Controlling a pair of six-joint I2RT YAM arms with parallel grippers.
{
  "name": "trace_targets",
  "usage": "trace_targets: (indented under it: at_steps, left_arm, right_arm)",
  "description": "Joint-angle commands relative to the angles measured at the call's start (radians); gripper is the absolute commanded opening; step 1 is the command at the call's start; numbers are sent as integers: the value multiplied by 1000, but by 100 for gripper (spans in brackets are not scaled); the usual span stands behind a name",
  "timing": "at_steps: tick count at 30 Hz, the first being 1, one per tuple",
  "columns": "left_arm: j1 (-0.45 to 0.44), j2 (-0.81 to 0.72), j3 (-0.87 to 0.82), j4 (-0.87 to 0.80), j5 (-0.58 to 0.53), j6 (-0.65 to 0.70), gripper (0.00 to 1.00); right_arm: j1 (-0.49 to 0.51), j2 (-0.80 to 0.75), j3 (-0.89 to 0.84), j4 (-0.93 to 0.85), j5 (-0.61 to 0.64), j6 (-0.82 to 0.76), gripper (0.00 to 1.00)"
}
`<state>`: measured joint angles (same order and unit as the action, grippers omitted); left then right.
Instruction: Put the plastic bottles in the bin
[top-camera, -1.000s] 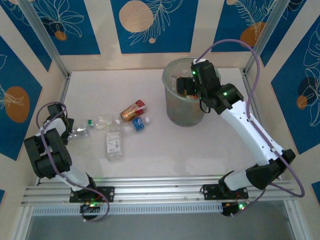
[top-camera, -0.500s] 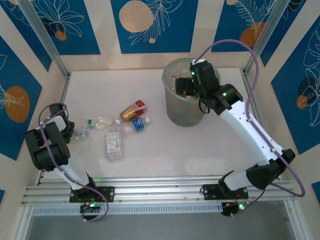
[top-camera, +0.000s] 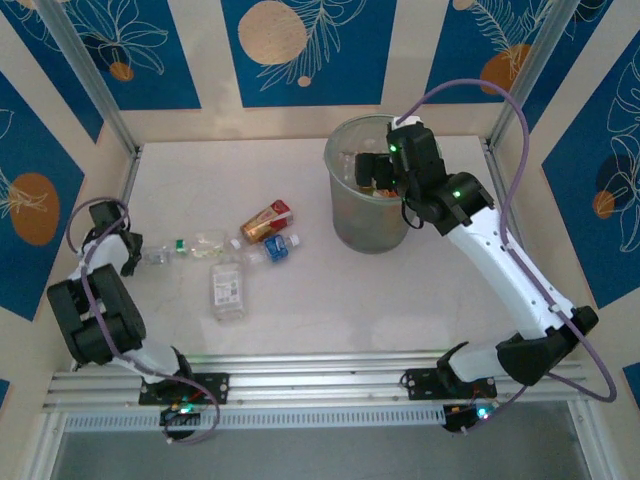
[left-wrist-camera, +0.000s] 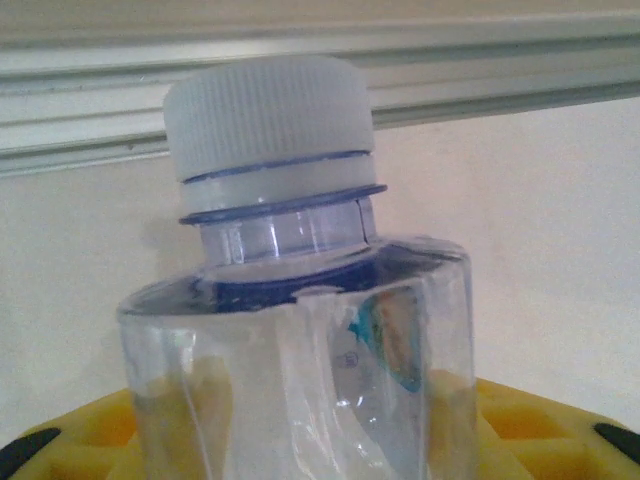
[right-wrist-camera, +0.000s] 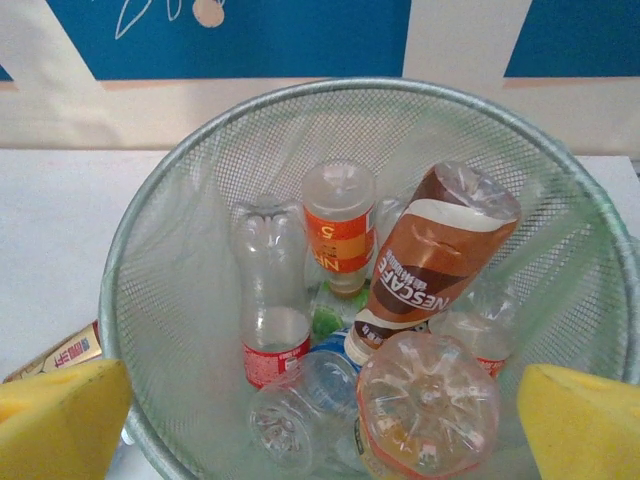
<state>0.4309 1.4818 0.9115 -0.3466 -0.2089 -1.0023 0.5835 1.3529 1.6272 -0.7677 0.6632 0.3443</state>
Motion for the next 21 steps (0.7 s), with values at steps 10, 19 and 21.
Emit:
trace_targets:
  at_steps: [10,19,21]
  left_arm:
    - [-339,-219,131,-18,35,81,49]
    - [-664,-136,412,51,116,122,49]
    - [-718,-102,475,75,137,130,49]
  right_arm:
    - [7,-57,-36,40,19,11,99]
    - [3,-87,-63,50,19,19,99]
    - [1,-93,-69,56,19,22,99]
